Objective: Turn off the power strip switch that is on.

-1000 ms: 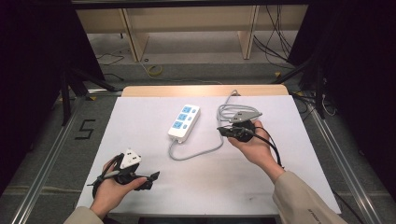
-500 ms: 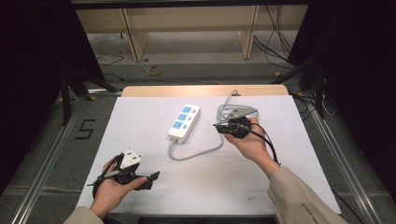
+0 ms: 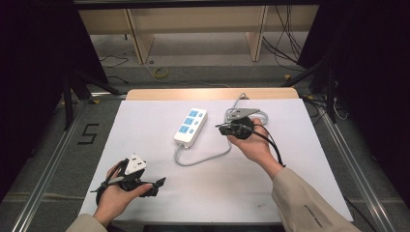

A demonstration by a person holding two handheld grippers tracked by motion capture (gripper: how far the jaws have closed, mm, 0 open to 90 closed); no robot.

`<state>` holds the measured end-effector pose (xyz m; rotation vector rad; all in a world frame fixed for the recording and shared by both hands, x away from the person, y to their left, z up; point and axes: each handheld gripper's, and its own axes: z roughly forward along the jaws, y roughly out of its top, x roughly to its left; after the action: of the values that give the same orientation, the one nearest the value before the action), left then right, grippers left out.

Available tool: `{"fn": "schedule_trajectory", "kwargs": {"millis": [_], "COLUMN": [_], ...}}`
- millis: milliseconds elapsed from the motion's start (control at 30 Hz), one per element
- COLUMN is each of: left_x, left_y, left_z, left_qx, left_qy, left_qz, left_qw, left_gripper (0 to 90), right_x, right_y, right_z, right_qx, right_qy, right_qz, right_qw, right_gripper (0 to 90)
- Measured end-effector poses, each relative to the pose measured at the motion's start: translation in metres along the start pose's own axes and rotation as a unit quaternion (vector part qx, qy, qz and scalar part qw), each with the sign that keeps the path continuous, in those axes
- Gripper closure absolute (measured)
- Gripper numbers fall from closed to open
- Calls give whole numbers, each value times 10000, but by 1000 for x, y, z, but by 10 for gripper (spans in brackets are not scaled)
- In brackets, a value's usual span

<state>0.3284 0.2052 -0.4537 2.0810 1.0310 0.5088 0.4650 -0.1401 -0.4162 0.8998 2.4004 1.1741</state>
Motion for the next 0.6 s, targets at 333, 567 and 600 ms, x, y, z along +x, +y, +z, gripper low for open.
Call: {"fn": "schedule_trajectory", "kwargs": {"millis": [333,567,600], "left_x": [0,-1,-1], "left_y": [0,0,0], "left_z": [0,0,0], "left_qx": [-6,-10,-9], "left_qy": [-8,-25,-26], "left_qz": [-15,-9,-8], "left_qw": [10000,10000,10000], "left_gripper": [81,83,83], "right_x": [0,0,0], "right_y": [8,12,12], "right_z": [15,24,24], "right_qx": [58,120,120], "right_qy": [-11,-15,-15], "right_qz": [-21,-20,-20], "right_qw": [10000,9999,9999], "right_gripper": [900,900,900]}}
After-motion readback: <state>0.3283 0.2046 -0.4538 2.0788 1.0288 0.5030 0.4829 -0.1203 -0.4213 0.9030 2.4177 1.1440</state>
